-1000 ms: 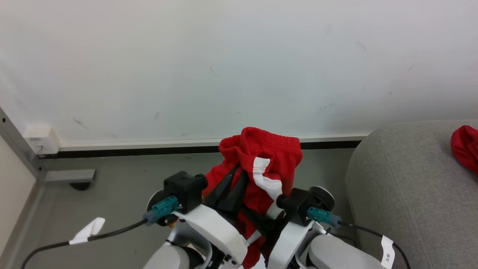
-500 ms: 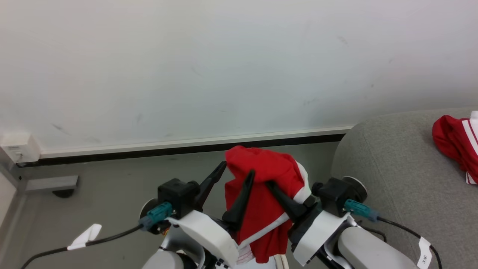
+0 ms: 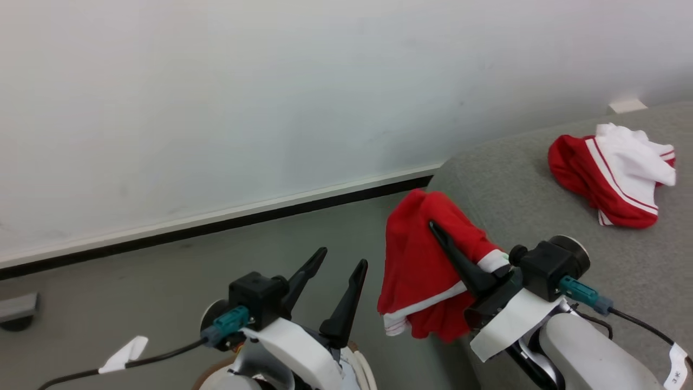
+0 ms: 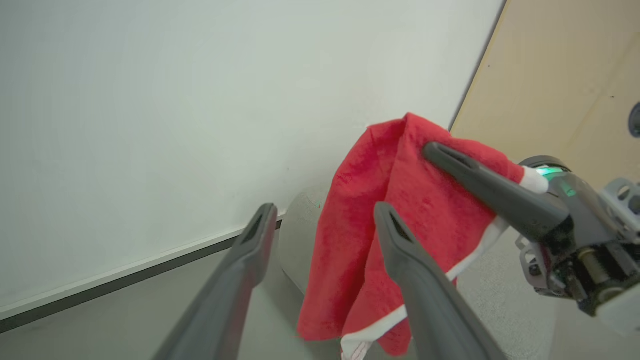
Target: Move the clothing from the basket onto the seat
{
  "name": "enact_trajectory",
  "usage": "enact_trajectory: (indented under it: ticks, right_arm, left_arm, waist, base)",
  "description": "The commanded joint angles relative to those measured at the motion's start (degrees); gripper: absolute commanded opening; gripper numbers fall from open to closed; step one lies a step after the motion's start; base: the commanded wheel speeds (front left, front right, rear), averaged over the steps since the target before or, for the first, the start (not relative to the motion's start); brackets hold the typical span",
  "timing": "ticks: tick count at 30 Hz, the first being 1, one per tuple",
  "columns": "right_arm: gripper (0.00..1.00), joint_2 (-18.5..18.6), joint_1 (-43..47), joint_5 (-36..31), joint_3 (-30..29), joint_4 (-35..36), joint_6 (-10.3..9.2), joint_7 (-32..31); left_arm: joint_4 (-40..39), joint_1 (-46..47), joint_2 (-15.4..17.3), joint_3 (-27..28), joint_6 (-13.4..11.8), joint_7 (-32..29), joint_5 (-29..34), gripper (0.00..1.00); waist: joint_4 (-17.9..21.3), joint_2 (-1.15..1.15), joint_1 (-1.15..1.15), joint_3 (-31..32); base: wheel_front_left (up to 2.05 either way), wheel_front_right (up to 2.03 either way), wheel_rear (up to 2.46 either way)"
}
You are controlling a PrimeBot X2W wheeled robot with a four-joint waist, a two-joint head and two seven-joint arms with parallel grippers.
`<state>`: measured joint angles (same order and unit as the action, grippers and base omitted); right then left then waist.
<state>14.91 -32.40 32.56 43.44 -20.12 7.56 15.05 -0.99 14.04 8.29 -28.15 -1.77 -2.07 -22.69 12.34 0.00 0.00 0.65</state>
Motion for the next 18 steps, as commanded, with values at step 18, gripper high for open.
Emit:
enact_trajectory:
  ticks: [18]
  right_arm:
    - [0.00, 6.2, 3.1, -1.1, -6.6, 4.7, -0.15, 0.2]
  left_arm:
    - [-1.2, 0.8, -0.7, -3.9, 1.0, 0.9, 1.6, 1.00]
  waist:
    - [13.8, 0.00, 0.00, -3.9]
  base:
    - [0.00, 0.00, 0.00]
